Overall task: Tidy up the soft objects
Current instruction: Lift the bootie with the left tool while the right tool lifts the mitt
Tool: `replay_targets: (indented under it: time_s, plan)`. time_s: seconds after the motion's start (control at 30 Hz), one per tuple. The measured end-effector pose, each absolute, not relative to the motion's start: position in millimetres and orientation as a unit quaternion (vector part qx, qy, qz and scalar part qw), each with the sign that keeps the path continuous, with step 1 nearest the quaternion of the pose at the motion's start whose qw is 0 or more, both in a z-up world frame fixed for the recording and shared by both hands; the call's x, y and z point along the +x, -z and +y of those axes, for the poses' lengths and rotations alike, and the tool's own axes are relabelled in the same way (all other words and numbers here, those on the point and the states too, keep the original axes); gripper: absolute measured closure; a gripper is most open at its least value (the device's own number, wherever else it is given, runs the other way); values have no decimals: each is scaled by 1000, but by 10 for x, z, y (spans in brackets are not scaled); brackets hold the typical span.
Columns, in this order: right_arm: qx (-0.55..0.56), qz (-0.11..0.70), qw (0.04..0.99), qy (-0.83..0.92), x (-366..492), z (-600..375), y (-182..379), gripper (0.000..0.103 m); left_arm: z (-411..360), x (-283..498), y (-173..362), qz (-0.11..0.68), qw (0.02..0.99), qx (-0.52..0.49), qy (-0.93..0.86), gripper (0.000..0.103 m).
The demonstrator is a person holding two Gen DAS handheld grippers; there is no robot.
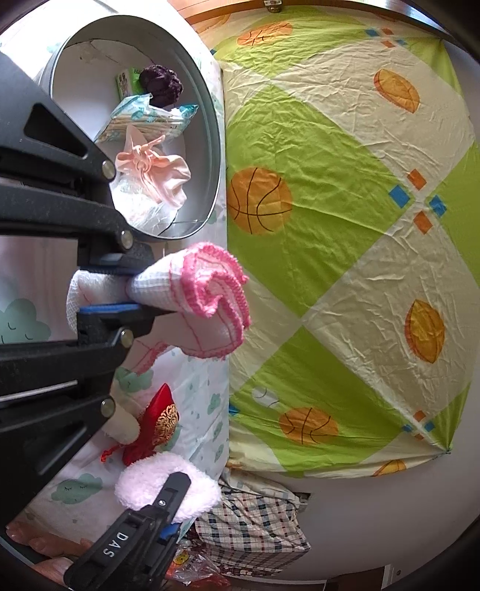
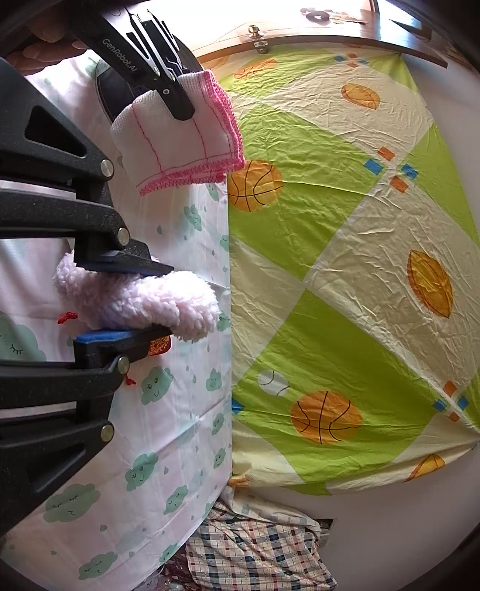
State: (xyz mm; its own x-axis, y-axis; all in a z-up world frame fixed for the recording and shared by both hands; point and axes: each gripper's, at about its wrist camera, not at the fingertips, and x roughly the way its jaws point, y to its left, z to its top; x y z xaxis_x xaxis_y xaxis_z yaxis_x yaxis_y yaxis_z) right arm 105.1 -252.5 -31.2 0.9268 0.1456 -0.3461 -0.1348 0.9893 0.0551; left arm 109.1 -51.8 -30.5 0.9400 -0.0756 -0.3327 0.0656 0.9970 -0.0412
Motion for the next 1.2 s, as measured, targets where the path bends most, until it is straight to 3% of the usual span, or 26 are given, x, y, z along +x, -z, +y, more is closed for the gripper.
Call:
replay_targets:
  time_s: [1.2]
  plan:
    - [-12,139,982,-124,900,-1922,264,77,-6,776,282,134,990,-51,-14,94]
